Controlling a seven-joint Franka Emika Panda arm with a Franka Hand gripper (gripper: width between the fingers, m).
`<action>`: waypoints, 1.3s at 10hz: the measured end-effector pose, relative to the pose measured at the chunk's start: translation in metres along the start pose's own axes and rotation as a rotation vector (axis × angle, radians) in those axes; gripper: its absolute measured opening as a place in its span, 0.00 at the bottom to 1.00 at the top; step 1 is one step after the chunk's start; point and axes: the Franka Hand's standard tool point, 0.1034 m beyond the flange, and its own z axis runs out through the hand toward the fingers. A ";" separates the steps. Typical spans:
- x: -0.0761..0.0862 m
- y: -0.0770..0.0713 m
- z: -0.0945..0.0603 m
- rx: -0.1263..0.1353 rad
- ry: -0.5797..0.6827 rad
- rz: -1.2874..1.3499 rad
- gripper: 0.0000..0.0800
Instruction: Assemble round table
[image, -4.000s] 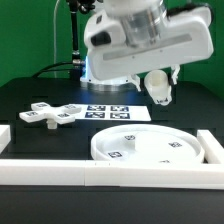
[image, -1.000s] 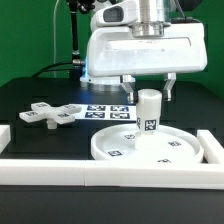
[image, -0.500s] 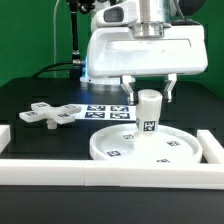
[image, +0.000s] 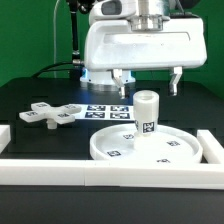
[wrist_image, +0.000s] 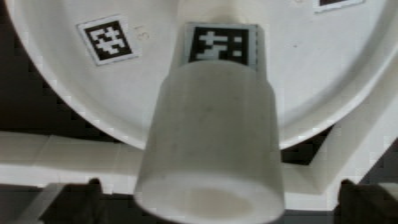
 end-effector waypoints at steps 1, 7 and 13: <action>0.005 0.003 -0.005 0.001 -0.006 0.002 0.81; 0.011 0.013 -0.005 0.011 -0.050 -0.010 0.81; -0.002 -0.009 0.000 0.127 -0.419 0.023 0.81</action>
Offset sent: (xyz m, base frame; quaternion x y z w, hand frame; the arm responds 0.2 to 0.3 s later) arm 0.0000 0.0000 0.0000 0.0000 0.0000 0.0000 1.0000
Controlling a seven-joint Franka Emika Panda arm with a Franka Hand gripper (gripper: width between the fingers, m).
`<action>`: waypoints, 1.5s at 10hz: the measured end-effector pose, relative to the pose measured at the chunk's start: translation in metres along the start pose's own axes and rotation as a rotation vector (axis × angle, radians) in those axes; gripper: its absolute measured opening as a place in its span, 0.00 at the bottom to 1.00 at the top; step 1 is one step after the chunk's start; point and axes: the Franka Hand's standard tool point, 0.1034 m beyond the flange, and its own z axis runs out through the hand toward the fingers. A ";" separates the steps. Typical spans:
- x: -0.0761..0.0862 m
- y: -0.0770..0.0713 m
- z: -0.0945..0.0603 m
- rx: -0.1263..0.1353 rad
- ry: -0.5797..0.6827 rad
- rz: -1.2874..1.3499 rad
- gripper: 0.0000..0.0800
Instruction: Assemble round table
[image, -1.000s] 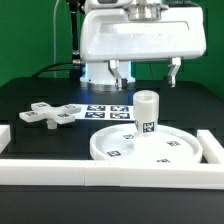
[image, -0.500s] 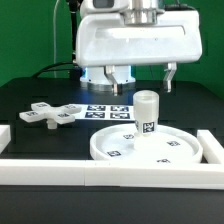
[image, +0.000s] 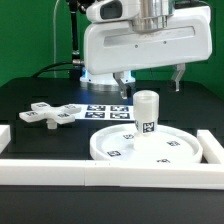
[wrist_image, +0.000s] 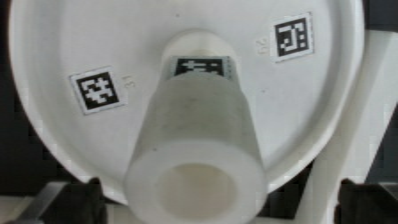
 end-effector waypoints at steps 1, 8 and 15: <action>0.001 -0.001 0.002 0.020 -0.062 -0.002 0.81; 0.008 0.013 0.010 0.020 -0.058 -0.010 0.81; 0.008 0.014 0.014 0.016 -0.046 -0.033 0.50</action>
Offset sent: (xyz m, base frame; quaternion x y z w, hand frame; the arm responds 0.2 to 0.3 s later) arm 0.0083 -0.0157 -0.0073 -0.0116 -0.0039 -0.0140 0.9998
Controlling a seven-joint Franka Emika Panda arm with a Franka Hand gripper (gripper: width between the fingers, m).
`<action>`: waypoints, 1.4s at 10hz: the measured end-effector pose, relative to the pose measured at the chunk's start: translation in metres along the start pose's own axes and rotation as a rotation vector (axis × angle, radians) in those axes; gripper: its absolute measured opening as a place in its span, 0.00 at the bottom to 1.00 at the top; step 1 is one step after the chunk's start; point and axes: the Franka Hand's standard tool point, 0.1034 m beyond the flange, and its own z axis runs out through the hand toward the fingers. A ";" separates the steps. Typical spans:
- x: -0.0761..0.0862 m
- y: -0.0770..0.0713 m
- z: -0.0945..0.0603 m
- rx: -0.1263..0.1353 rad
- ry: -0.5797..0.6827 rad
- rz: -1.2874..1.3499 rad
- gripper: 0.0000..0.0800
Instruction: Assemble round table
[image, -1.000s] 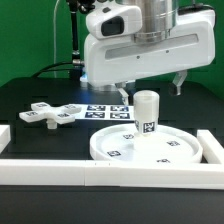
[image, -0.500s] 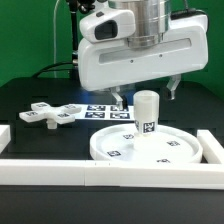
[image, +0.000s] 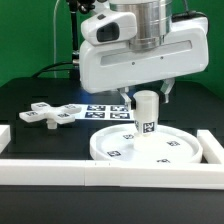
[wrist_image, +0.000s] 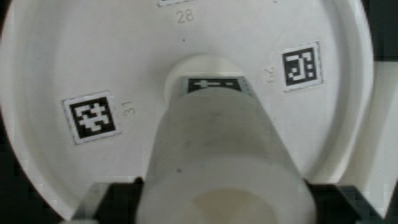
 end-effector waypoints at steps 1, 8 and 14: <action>0.000 0.000 0.000 0.000 0.000 0.001 0.51; -0.005 0.003 0.000 0.026 0.071 0.523 0.51; -0.011 -0.007 0.000 0.067 0.126 1.148 0.51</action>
Offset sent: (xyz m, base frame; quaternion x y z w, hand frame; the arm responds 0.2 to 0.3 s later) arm 0.0000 0.0000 0.0000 0.0000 0.0000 0.0000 1.0000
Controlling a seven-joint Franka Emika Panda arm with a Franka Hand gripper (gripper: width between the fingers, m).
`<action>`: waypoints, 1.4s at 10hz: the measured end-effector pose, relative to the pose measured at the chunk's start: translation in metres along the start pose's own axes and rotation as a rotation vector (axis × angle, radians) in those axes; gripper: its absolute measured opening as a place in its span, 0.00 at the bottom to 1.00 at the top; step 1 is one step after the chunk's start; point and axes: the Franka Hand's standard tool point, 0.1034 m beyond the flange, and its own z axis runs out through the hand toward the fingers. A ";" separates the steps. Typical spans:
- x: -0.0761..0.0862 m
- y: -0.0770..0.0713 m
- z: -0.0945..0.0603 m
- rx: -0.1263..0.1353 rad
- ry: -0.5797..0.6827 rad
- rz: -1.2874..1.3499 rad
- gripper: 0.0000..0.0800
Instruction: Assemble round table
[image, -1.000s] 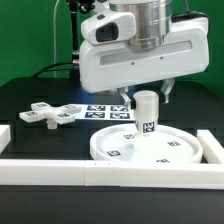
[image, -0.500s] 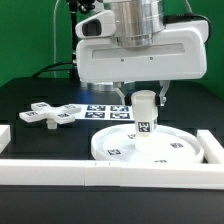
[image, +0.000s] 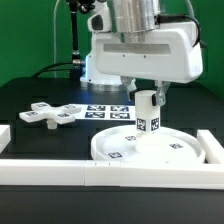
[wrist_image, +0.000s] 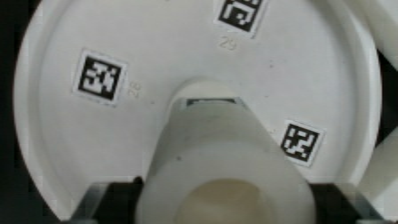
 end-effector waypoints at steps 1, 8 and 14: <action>-0.001 0.000 0.000 0.010 -0.013 0.107 0.51; -0.003 -0.004 0.001 0.027 -0.064 0.519 0.51; 0.002 -0.001 0.003 0.155 -0.104 1.163 0.51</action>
Offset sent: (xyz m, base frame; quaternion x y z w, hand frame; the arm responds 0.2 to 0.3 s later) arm 0.0174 -0.0210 0.0045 -0.0346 -0.0133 0.0571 0.9977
